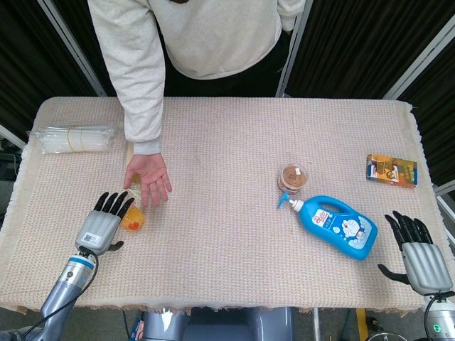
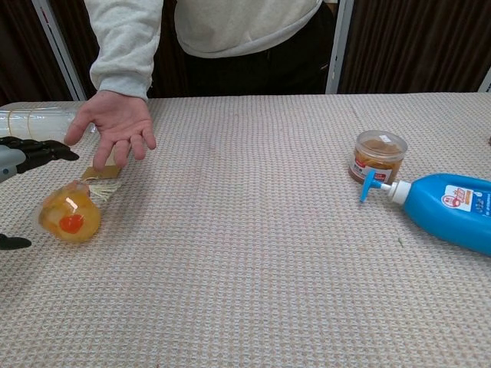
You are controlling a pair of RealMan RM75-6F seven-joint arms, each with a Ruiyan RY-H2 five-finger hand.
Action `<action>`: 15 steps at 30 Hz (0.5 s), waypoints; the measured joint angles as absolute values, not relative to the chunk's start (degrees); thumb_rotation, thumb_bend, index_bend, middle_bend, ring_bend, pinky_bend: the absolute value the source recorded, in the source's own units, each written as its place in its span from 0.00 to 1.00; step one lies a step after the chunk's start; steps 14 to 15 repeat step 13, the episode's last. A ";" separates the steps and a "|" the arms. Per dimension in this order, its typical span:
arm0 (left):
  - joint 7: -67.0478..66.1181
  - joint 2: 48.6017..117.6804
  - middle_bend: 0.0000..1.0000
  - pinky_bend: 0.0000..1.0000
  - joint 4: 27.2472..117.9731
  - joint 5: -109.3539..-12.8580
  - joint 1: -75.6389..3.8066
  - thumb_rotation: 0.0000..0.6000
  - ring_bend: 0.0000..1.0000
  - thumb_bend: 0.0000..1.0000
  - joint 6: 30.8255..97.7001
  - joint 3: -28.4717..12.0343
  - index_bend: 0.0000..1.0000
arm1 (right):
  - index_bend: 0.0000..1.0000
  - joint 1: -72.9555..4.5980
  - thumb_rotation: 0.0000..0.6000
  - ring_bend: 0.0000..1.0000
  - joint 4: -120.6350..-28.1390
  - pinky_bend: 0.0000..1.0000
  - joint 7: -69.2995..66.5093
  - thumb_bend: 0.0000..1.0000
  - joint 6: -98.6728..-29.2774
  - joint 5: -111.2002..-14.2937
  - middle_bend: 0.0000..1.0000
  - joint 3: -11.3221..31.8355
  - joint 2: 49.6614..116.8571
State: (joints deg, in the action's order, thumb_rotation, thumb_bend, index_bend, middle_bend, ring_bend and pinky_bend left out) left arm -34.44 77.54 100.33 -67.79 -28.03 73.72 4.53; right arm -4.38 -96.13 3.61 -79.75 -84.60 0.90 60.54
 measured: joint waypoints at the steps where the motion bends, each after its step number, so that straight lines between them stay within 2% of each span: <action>1: -34.21 77.23 0.00 0.00 100.64 -68.28 -27.80 1.00 0.00 0.19 74.07 4.59 0.06 | 0.06 -4.38 1.00 0.00 -96.11 0.00 3.60 0.10 -79.74 -84.60 0.00 0.90 60.53; 8: -30.42 73.35 0.00 0.00 102.60 -75.59 -24.02 1.00 0.00 0.18 79.88 6.35 0.05 | 0.05 -4.40 1.00 0.00 -96.12 0.00 3.57 0.10 -79.78 -84.76 0.00 0.88 60.55; 13: -26.70 71.02 0.00 0.00 99.41 -82.95 -19.64 1.00 0.00 0.15 87.52 8.29 0.00 | 0.05 -4.52 1.00 0.00 -96.12 0.00 3.86 0.10 -79.74 -84.94 0.00 0.88 60.78; 15: -26.70 71.02 0.00 0.00 99.41 -82.95 -19.64 1.00 0.00 0.15 87.52 8.29 0.00 | 0.05 -4.52 1.00 0.00 -96.12 0.00 3.86 0.10 -79.74 -84.94 0.00 0.88 60.78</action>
